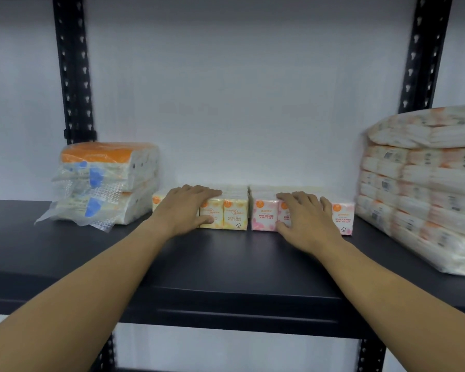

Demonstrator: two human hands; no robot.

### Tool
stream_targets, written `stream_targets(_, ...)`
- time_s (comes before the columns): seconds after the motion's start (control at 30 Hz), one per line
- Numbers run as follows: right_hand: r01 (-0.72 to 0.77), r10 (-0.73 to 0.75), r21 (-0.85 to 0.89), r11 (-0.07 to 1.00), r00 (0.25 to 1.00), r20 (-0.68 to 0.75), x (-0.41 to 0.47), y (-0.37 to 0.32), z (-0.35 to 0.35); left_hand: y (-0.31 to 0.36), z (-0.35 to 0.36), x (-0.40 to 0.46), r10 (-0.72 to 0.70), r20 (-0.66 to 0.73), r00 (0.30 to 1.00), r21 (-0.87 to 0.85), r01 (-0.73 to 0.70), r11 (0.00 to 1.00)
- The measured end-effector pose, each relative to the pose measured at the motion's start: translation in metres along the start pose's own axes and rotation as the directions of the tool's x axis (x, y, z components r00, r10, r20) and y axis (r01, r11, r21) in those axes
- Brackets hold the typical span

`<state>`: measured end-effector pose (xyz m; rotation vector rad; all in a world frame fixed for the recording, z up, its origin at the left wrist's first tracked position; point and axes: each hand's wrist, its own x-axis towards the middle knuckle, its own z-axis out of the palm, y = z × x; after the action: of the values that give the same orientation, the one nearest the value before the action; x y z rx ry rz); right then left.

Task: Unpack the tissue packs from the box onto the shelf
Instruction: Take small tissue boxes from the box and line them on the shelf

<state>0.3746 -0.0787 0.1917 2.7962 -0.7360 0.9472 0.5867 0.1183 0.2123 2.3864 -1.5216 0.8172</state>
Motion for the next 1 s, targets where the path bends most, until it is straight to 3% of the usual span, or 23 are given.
stream_targets(0.67,-0.004,0.004,0.009,1.0,1.0,-0.012,0.001,0.001,0.001,0.014,0.0,-0.004,-0.109,0.014,0.994,0.032,0.108,0.994)
stream_targets(1.0,-0.012,0.012,0.003,1.0,1.0,-0.001,-0.002,-0.001,-0.005,0.026,-0.011,-0.003,-0.171,0.151,0.974,0.091,0.159,0.983)
